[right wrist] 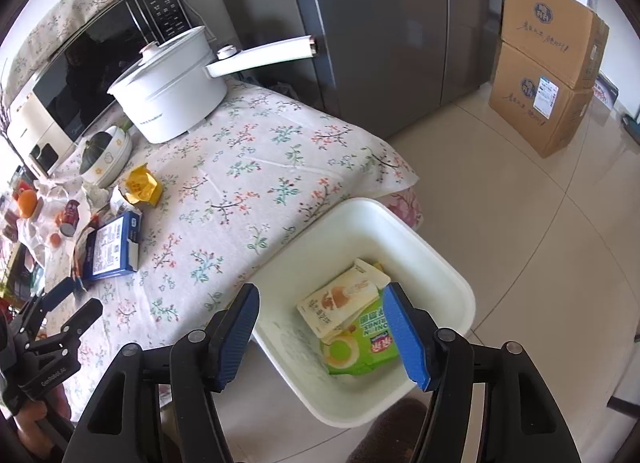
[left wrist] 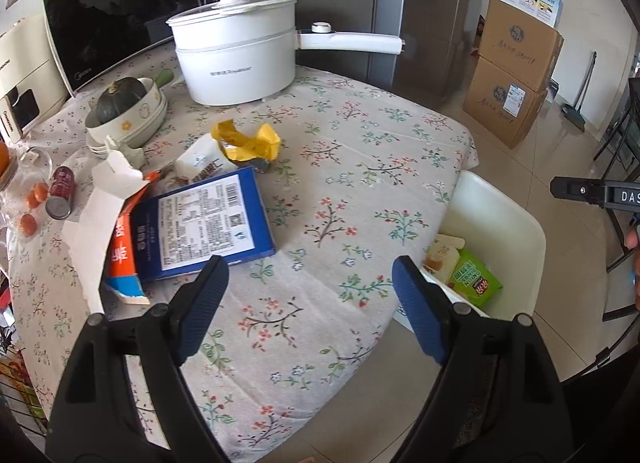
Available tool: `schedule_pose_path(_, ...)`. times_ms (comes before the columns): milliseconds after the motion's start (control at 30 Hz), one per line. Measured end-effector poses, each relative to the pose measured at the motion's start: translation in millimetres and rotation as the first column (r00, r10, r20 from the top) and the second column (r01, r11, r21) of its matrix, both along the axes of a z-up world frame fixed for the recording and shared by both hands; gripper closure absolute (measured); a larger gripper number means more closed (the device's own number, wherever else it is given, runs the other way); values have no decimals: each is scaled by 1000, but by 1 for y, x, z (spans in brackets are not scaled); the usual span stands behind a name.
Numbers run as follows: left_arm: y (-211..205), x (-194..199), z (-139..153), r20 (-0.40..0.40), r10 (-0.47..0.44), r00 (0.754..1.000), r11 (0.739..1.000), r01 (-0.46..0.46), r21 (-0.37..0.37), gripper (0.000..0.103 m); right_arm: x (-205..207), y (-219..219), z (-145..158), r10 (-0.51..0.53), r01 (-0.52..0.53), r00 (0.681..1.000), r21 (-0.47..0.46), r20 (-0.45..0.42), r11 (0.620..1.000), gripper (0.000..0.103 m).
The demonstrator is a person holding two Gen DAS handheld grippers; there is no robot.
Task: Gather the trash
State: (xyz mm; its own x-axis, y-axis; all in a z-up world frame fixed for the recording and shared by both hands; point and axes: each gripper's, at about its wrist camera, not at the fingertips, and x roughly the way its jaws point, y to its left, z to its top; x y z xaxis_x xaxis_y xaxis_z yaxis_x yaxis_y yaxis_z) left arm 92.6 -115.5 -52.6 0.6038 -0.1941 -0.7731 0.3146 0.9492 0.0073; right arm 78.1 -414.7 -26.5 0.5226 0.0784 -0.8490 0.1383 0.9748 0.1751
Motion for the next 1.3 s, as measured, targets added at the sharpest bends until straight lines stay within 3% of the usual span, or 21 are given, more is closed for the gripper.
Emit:
schedule_pose_path(300,96,11,3,11,165,986,986,-165,11,17,33,91,5,126,-126,991,-5,31,992,32)
schedule_pose_path(567,166,23,-21,-44,309,950,951,-308,20,17,64,158,-1,211,-212,977,25,26,977,30)
schedule_pose_path(767,185,37,-54,-106,365,925,931,-359,71,17,85,185,-15,231,-231,973,53,-6,972,30)
schedule_pose_path(967,184,51,-64,-117,374,920,927,-367,78,18,95,187,-20,221,-219,975,75,-20,973,30)
schedule_pose_path(1067,179,53,-64,-102,370,923,928,-364,73,27,96,186,-21,218,-216,976,83,-25,973,30)
schedule_pose_path(1167,176,57,-65,-106,357,928,934,-351,71,58,93,185,-20,219,-216,975,77,-24,973,30)
schedule_pose_path(1200,176,58,-66,-116,353,928,935,-346,73,75,92,185,-20,219,-217,975,75,-22,973,30)
schedule_pose_path(1300,178,56,-61,-105,364,925,931,-359,65,85,87,185,-16,221,-220,975,67,-13,973,30)
